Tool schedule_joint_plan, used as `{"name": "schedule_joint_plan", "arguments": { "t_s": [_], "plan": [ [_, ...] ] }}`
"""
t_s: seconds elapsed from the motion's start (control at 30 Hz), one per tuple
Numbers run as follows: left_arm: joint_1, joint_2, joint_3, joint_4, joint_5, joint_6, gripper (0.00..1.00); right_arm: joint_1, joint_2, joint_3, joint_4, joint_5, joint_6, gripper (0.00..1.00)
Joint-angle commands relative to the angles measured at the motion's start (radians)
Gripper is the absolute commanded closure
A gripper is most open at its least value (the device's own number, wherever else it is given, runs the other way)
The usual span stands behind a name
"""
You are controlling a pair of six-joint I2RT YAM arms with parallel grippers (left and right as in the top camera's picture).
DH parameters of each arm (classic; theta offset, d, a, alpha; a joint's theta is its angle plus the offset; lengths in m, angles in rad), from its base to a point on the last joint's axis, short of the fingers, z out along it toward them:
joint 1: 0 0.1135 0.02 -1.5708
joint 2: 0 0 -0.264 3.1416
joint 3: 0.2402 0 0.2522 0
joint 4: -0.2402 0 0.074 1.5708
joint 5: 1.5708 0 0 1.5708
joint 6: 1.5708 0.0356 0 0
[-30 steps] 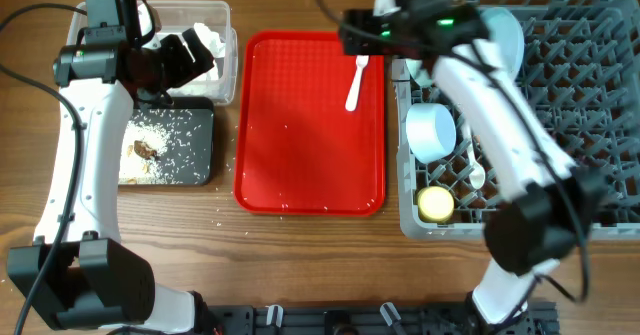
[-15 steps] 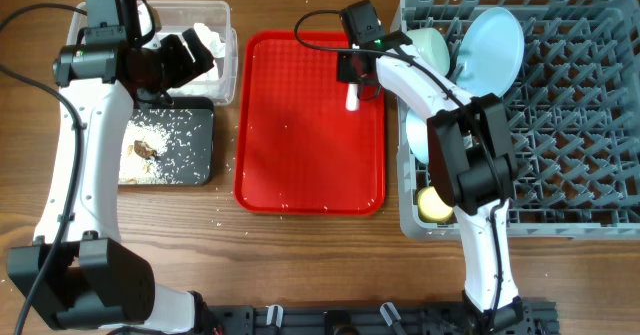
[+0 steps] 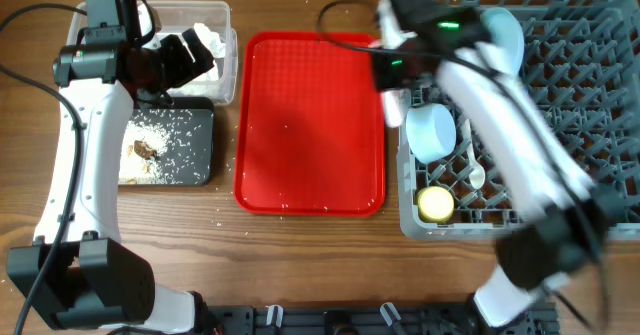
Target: Sort waste into correct bins and load items into the dishwasher rack
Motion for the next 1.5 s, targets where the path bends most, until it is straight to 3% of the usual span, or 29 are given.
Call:
{"name": "schedule_joint_plan", "arguments": {
  "t_s": [0.0, 0.13, 0.23, 0.33, 0.37, 0.4, 0.47, 0.6, 0.73, 0.77, 0.8, 0.9, 1.2, 1.27, 1.33, 1.37, 1.47],
  "plan": [
    [0.003, 0.001, 0.008, -0.001, -0.002, 0.002, 0.0, -0.164, -0.087, -0.032, -0.103, 0.092, -0.098, 0.96],
    [0.003, 0.001, 0.008, -0.001, -0.002, 0.002, 0.0, -0.332, -0.088, -0.22, -0.186, 0.111, -0.093, 0.96],
    [0.003, 0.001, 0.008, -0.001, -0.002, 0.002, 0.0, -0.35, -0.087, -0.393, -0.135, 0.121, -0.06, 0.96],
    [0.003, 0.001, 0.008, -0.001, -0.002, 0.002, 0.0, -0.35, -0.087, -0.402, -0.153, 0.149, -0.039, 0.9],
    [0.003, 0.001, 0.008, -0.001, -0.002, 0.002, 0.0, -0.35, -0.087, -0.402, -0.156, 0.149, -0.049, 0.62],
    [0.003, 0.001, 0.008, -0.001, -0.002, 0.002, 0.0, -0.35, -0.087, -0.402, -0.157, 0.15, -0.048, 0.21],
    [0.003, 0.001, 0.008, -0.001, -0.002, 0.002, 0.0, -0.35, -0.087, -0.397, -0.166, 0.149, -0.037, 0.19],
    [0.003, 0.001, 0.008, -0.001, -0.002, 0.002, 0.0, -0.343, -0.121, -0.272, -0.24, 0.138, -0.051, 0.3],
    [0.003, 0.001, 0.008, -0.001, -0.002, 0.002, 0.0, -0.23, -0.286, -0.107, -0.226, -0.1, -0.153, 0.3],
    [0.003, 0.001, 0.008, -0.001, -0.002, 0.002, 0.0, -0.193, -0.338, -0.098, -0.207, -0.15, -0.144, 0.11],
    [0.003, 0.001, 0.008, -0.001, -0.002, 0.002, 0.0, -0.166, -0.378, -0.098, -0.192, -0.171, -0.111, 0.0],
    [0.003, 0.001, 0.008, -0.001, -0.002, 0.002, 0.0, -0.141, -0.452, -0.098, -0.186, -0.172, 0.011, 0.0],
    [0.003, 0.001, 0.008, -0.001, -0.002, 0.002, 0.0, -0.141, -0.445, -0.104, -0.159, -0.119, 0.003, 0.0],
    [0.003, 0.001, 0.008, -0.001, -0.002, 0.002, 0.0, -0.141, -0.473, -0.149, -0.022, -0.021, -0.043, 0.0],
    [0.003, 0.001, 0.008, -0.001, -0.002, 0.002, 0.0, -0.141, -0.537, -0.251, 0.159, -0.093, -0.208, 0.0],
    [0.003, 0.001, 0.008, -0.001, -0.002, 0.002, 0.0, -0.141, -0.605, -0.36, 0.306, -0.145, -0.299, 0.0],
    [0.003, 0.001, 0.008, -0.001, -0.002, 0.002, 0.0, -0.147, -0.833, -0.734, 0.633, -0.149, -0.307, 0.0]
  ]
}}
